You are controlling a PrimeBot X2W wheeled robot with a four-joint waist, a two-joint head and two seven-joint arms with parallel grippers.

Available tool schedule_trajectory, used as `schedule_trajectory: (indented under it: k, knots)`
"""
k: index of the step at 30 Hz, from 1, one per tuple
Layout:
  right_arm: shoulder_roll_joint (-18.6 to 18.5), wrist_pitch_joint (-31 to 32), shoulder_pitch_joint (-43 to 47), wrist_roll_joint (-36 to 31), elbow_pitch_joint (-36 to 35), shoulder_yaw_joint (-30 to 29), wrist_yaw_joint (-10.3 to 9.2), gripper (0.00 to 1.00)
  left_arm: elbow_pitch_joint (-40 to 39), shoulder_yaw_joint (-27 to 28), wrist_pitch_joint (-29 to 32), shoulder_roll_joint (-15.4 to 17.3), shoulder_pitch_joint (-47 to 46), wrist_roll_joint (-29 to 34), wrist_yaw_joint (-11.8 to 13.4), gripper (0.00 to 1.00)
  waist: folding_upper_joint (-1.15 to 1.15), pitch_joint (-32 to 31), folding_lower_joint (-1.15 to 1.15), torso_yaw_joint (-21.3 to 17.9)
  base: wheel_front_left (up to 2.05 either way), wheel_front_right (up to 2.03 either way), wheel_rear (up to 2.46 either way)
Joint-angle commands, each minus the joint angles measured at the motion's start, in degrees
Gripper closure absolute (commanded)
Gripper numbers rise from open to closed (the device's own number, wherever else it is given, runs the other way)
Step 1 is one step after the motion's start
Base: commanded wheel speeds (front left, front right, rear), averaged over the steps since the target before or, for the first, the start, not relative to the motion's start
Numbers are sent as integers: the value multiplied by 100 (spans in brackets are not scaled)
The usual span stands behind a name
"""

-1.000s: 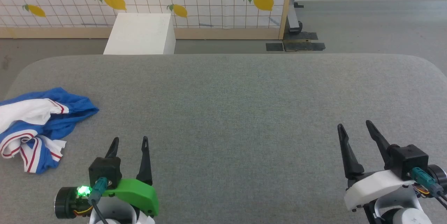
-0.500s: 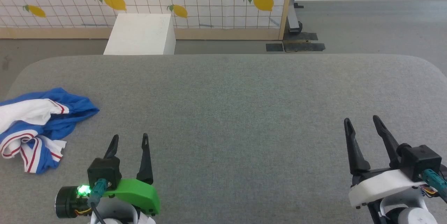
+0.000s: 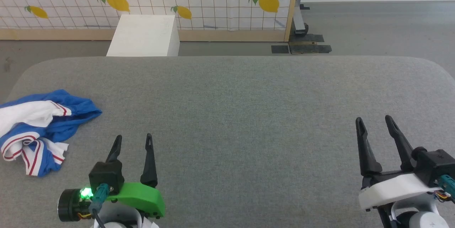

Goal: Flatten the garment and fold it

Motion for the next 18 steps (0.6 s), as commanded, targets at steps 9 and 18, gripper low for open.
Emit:
schedule_trajectory:
  k: [9,18]
  knots:
    - [5,-157,112,89,-65,-97,-4,0,-48,-47,-163,-14,-87,-49,98,0,0,-2,0,33,0,0,0]
    - [6,-265,148,-6,-70,-114,-5,0,-58,-84,-270,-17,-90,-21,169,0,0,1,0,54,0,0,0]
